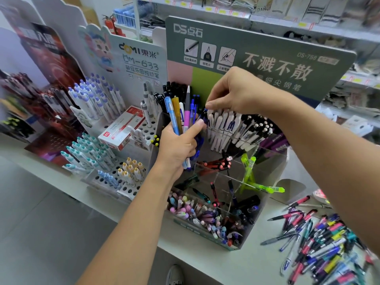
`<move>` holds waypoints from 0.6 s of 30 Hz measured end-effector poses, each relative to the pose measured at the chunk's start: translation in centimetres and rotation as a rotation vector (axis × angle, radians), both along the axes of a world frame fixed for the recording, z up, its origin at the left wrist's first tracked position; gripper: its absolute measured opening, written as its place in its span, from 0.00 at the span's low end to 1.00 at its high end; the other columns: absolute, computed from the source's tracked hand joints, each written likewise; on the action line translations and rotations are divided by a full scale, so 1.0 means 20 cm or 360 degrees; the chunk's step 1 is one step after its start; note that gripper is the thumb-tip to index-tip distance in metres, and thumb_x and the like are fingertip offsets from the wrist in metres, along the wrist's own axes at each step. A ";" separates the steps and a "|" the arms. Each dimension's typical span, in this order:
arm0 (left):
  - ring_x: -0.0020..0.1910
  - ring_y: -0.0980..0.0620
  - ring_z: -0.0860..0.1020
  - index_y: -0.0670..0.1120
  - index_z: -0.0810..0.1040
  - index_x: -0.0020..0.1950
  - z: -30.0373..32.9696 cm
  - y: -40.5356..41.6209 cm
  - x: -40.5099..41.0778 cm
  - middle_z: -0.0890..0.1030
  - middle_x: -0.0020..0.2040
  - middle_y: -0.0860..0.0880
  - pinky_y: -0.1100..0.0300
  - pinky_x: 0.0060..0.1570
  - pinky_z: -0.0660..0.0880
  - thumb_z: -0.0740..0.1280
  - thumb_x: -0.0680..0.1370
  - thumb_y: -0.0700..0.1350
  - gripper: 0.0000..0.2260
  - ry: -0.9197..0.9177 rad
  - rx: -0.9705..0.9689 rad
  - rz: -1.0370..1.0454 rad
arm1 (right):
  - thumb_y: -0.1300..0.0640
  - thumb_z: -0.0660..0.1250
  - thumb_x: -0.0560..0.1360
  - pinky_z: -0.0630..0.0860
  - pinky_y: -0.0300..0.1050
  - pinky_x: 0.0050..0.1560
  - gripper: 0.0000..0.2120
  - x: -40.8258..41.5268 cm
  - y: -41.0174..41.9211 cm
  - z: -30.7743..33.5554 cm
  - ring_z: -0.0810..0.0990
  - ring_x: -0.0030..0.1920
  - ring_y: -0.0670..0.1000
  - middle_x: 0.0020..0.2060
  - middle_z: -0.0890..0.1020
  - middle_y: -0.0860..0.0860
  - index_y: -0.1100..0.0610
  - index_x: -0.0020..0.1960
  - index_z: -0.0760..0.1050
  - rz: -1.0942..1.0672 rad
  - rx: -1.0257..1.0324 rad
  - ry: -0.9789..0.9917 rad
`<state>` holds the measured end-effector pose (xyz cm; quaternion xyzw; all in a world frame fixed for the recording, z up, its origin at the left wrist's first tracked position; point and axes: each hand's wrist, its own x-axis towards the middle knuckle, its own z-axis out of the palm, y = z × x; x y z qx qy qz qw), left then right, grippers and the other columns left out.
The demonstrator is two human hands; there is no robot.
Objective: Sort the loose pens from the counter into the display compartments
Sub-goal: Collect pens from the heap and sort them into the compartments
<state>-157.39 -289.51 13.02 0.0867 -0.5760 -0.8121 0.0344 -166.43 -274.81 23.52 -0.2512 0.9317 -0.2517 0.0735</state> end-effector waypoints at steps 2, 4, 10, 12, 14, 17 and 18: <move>0.23 0.56 0.61 0.45 0.74 0.49 0.01 -0.01 0.03 0.78 0.40 0.45 0.66 0.19 0.58 0.66 0.83 0.47 0.06 -0.0044 0.0159 -0.0074 | 0.54 0.79 0.71 0.78 0.38 0.32 0.04 0.00 -0.02 -0.02 0.81 0.31 0.45 0.32 0.85 0.51 0.54 0.41 0.86 -0.0094 -0.0020 -0.0008; 0.22 0.57 0.62 0.46 0.71 0.50 0.02 -0.02 0.07 0.75 0.39 0.48 0.67 0.19 0.58 0.62 0.84 0.46 0.06 -0.0058 0.0297 -0.0189 | 0.56 0.82 0.68 0.76 0.40 0.32 0.08 -0.01 -0.04 -0.03 0.82 0.30 0.47 0.32 0.85 0.52 0.54 0.39 0.83 -0.0180 -0.0016 -0.0023; 0.23 0.59 0.65 0.43 0.70 0.58 0.02 -0.01 0.21 0.76 0.40 0.48 0.69 0.19 0.62 0.61 0.83 0.41 0.05 0.0009 0.0487 -0.0521 | 0.50 0.69 0.80 0.73 0.44 0.32 0.11 0.16 -0.01 -0.01 0.74 0.29 0.50 0.30 0.82 0.52 0.55 0.46 0.85 -0.0056 -0.0168 -0.0058; 0.23 0.59 0.67 0.41 0.72 0.57 0.04 0.00 0.26 0.78 0.42 0.48 0.69 0.19 0.62 0.63 0.81 0.42 0.07 0.0046 0.0535 -0.0632 | 0.53 0.64 0.83 0.65 0.42 0.29 0.11 0.25 0.03 -0.02 0.66 0.28 0.49 0.27 0.74 0.51 0.54 0.49 0.85 -0.0054 -0.0357 -0.0350; 0.23 0.59 0.67 0.40 0.73 0.55 0.04 0.02 0.29 0.79 0.42 0.47 0.68 0.20 0.61 0.64 0.80 0.42 0.07 0.0060 0.0505 -0.0723 | 0.58 0.63 0.83 0.65 0.39 0.28 0.11 0.30 0.10 -0.03 0.68 0.29 0.48 0.29 0.74 0.50 0.57 0.50 0.84 -0.0066 -0.0585 -0.0672; 0.23 0.57 0.66 0.40 0.72 0.49 0.05 0.07 0.30 0.76 0.37 0.46 0.67 0.20 0.61 0.67 0.76 0.42 0.07 0.0018 0.0235 -0.0749 | 0.57 0.69 0.80 0.66 0.38 0.29 0.10 0.34 0.18 -0.03 0.68 0.31 0.48 0.31 0.75 0.54 0.64 0.46 0.83 0.0116 -0.0491 -0.0703; 0.23 0.57 0.66 0.40 0.71 0.48 0.06 0.08 0.29 0.75 0.36 0.46 0.66 0.21 0.60 0.69 0.75 0.42 0.09 0.0021 0.0149 -0.0751 | 0.56 0.71 0.78 0.66 0.39 0.31 0.11 0.34 0.20 -0.03 0.67 0.32 0.50 0.33 0.74 0.56 0.64 0.45 0.82 0.0147 -0.0441 -0.0646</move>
